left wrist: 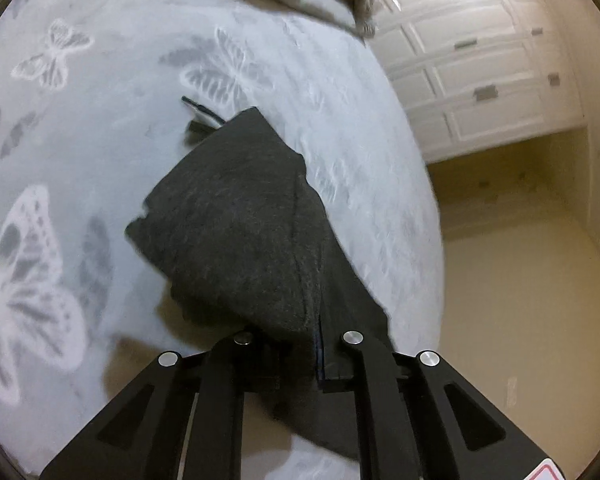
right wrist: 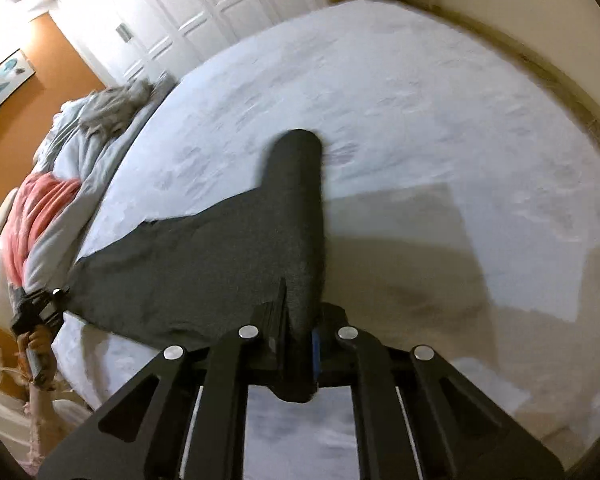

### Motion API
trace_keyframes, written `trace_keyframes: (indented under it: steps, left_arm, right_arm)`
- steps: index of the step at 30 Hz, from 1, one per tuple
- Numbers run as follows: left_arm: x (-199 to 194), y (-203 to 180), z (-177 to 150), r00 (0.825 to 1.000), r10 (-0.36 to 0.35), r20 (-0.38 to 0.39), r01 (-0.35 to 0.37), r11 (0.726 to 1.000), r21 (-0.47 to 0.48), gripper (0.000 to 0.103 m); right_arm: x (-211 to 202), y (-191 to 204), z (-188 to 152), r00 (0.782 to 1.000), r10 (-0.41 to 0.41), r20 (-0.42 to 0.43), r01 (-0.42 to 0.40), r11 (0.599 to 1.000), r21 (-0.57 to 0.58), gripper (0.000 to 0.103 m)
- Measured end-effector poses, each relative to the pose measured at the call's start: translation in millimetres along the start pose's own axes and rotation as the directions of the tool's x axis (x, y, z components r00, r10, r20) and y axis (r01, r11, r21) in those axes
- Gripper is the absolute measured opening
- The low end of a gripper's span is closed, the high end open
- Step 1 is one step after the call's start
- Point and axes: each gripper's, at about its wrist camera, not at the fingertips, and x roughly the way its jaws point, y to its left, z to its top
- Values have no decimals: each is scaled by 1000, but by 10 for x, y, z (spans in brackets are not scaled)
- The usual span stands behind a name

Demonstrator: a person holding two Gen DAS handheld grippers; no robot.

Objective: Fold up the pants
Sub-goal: 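Grasp the pant leg hem with the right gripper while the left gripper grasps the waistband, then lift and fold the held pants over with both grippers, then release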

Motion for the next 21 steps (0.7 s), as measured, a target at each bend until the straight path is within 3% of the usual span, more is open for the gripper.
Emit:
trace_keyframes:
  steps: [2,4,5,6,8,9,10,12,14,15,19,21]
  left_arm:
    - [155,96,-102,995,68,-74,-69,998,-13,8]
    - [252,142,-138,987,133,-85,-135,991,-21,8]
    - [244,136,-126,988,129,-84,-132,991,-32,8]
    - [219,125,-122,989,123,-80,-126,991,-39,9]
    - [196,94,-141,989,129,-69,-132,990,-48,13]
    - [200,80,-157,987,151,-62,-154,987,-49,20]
    - [253,53,-136,984,172,-54,-174,983,-52,25]
    - [294,43,-214,983,178,-53,-181,982,-59,38]
    - [361,-51,-222,979,197,-43,-199,979,-37,38]
    - [355,-81,-226,979,203,-37,-204,979,-22,38]
    - [372,-132,-182,976,217,-24,-217,976,3,38]
    - [418,-106,-148,977,211,-32,-211,977,2,37]
  right_arm:
    - [164,-250,-42,992,-92,-85,93,996,4,9]
    - [468,-375,-113,954,-234,-185,236,972,-9,19]
    - [483,-343,-113,943,-283,-173,286,958,-11,20]
    - [378,-243,-74,942,-316,-111,316,949,-13,21]
    - [133,70,-14,938,-343,48,346,937,-53,44]
    - [42,247,-9,938,-327,116,338,937,-85,69]
    - [-10,446,-11,944,-283,172,306,943,-129,74]
    - [87,874,-44,974,-156,162,193,950,-246,72]
    - [395,1239,-102,994,-80,74,99,948,-302,68]
    - [617,1426,-149,998,-56,13,57,943,-327,61]
    - [1346,1904,-347,985,-136,-107,75,892,-445,59]
    - [1552,1907,-396,972,-214,-99,142,867,-478,46]
